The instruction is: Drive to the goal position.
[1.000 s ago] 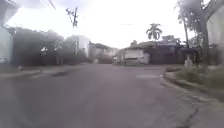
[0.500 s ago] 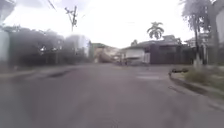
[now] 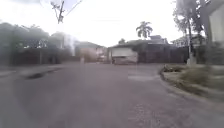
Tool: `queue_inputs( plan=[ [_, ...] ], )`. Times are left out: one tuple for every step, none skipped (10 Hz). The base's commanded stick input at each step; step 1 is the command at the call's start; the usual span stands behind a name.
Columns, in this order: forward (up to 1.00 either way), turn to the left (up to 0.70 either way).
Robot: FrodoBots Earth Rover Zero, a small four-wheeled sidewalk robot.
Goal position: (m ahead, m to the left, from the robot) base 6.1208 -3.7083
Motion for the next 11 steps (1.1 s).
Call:
queue_inputs(
  plan=[
    [1.0, 0.0],
    [1.0, 0.0],
    [1.0, 0.0],
    [1.0, 0.0],
    [1.0, 0.0],
    [1.0, 0.0],
    [1.0, -0.14],
    [1.0, -0.38],
    [1.0, -0.39],
    [1.0, -0.39],
    [1.0, -0.4]
  ],
)
